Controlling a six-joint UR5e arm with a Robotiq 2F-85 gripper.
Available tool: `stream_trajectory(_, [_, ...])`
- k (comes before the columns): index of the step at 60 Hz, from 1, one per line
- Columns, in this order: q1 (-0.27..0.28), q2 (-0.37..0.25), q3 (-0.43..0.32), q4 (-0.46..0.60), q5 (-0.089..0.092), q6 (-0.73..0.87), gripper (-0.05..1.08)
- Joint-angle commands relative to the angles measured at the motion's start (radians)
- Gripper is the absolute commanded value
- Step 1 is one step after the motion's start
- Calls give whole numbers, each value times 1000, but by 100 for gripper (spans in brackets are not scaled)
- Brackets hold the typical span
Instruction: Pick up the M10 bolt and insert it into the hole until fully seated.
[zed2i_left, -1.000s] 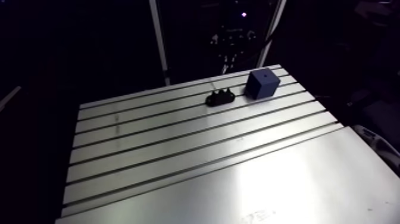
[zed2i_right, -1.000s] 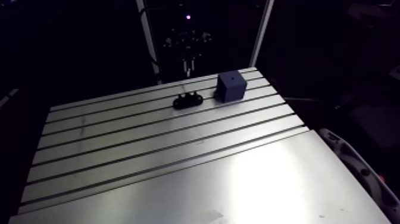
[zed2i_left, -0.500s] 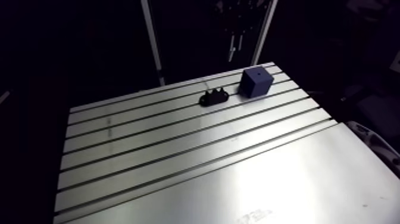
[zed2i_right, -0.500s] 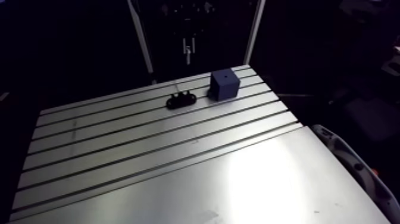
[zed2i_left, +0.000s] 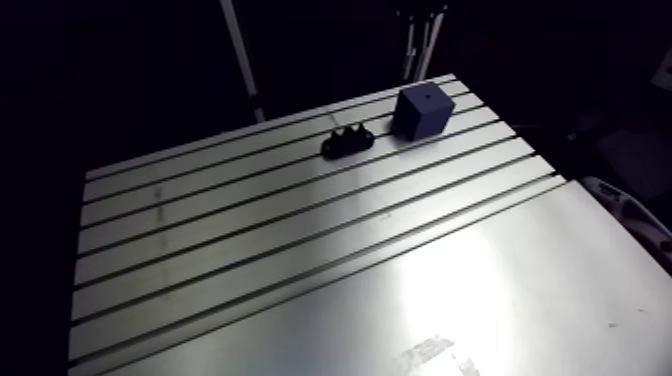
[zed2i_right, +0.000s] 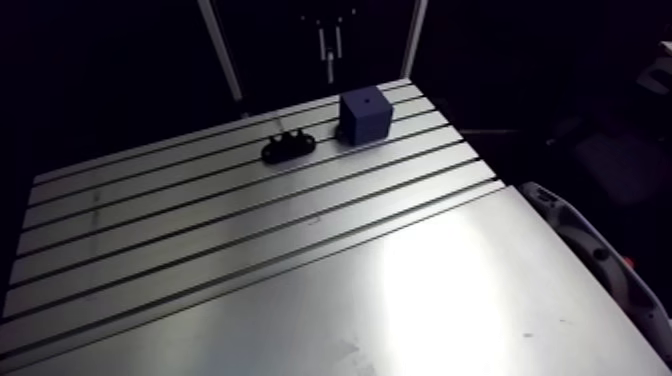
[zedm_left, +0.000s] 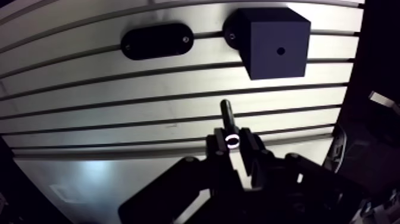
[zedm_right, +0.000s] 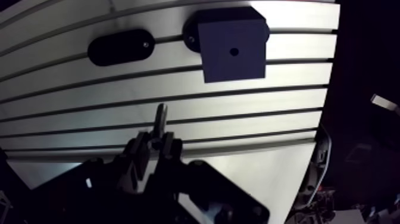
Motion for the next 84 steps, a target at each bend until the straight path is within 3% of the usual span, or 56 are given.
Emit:
stream_trajectory(1, [-25, 25, -21, 26, -14, -3, 106])
stream_trajectory(48, [-70, 160, -171, 76, -14, -3, 106])
stream_trajectory(84, [-79, 224, -219, 110, -15, -1, 106])
